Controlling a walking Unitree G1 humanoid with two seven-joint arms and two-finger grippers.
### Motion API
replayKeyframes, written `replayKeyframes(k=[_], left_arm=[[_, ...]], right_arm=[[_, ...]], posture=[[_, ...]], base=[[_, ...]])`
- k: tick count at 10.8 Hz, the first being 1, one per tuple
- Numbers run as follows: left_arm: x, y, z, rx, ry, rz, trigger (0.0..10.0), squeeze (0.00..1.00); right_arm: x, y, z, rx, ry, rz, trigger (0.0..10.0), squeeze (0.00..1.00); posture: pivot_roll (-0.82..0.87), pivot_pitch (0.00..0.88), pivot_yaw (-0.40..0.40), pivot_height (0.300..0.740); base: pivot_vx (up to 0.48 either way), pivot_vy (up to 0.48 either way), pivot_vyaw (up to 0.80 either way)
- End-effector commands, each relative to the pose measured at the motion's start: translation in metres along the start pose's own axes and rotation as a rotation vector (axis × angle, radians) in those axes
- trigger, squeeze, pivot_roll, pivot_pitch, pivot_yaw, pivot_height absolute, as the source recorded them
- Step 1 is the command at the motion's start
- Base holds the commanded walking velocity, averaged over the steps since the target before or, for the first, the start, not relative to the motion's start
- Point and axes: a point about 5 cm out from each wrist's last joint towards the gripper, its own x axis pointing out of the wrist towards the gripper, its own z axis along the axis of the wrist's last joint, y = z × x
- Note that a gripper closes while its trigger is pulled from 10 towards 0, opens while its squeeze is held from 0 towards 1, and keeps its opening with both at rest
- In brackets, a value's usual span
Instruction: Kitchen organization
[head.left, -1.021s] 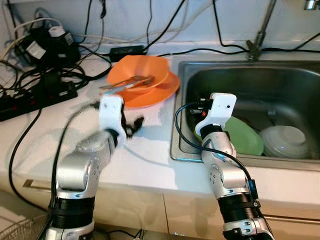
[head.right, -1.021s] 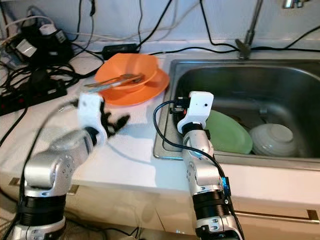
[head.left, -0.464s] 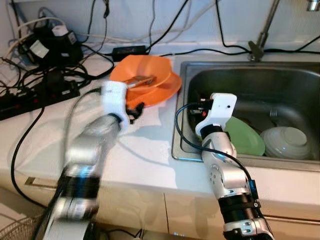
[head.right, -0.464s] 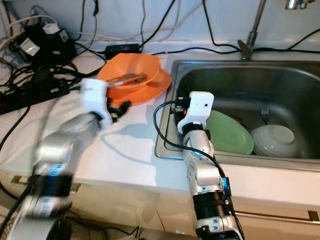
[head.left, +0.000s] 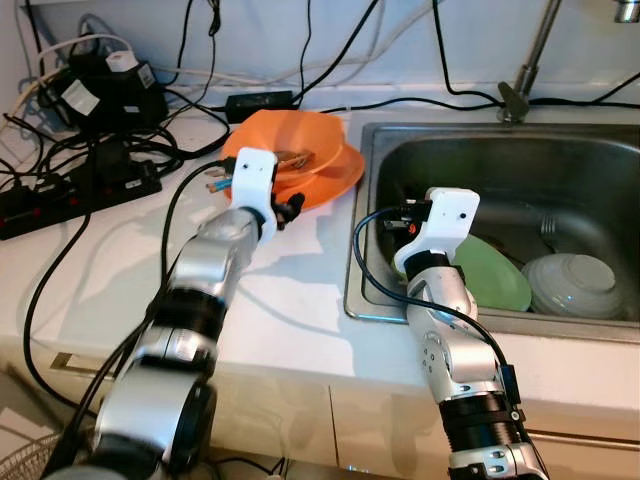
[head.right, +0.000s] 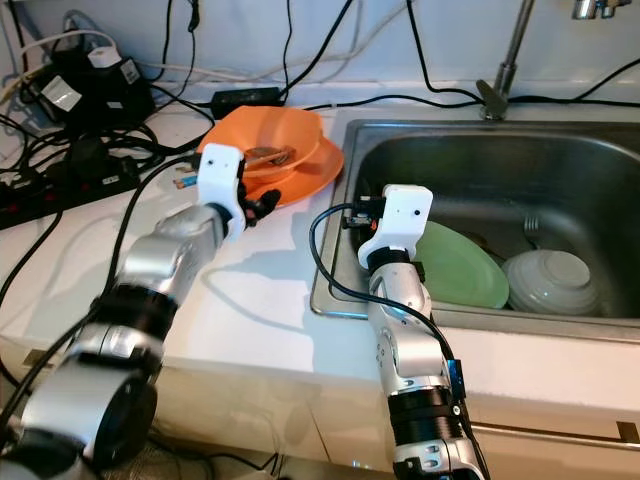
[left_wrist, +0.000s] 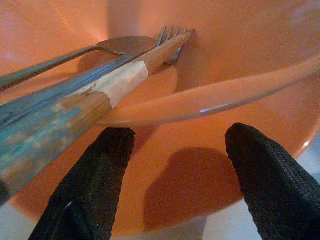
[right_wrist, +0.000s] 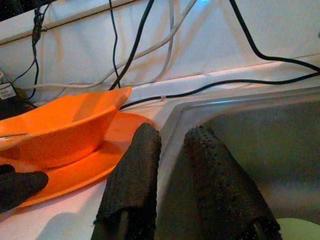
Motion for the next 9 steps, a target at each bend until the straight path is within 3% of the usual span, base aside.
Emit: replayKeyframes(k=[1,4,6,8,9], left_arm=[[0.004,0.005,-0.002,0.000,0.027,0.018,10.0,0.00],[0.011,0.004,-0.006,-0.031,0.123,-0.016,10.0,0.00],[0.009,0.007,-0.020,-0.045,0.195,-0.057,10.0,0.00],[0.002,0.009,-0.036,-0.070,0.240,-0.082,10.0,0.00],[-0.008,0.010,-0.046,-0.088,0.260,-0.091,10.0,0.00]], right_arm=[[-0.005,-0.002,-0.010,0.009,0.043,-0.011,10.0,0.00],[-0.004,-0.002,-0.009,0.009,0.042,-0.008,10.0,0.00],[-0.004,-0.003,-0.009,0.010,0.042,-0.012,10.0,0.00],[-0.003,-0.002,-0.009,0.013,0.043,-0.010,10.0,0.00],[-0.001,-0.001,-0.009,0.016,0.044,-0.003,10.0,0.00]], posture=[[0.05,0.049,0.118,0.740],[0.05,0.054,0.125,0.740],[0.07,0.052,0.138,0.740],[0.08,0.048,0.137,0.740],[0.10,0.045,0.131,0.740]], base=[[0.000,0.000,0.00],[0.000,0.000,0.00],[0.000,0.000,0.00],[0.000,0.000,0.00],[0.000,0.000,0.00]])
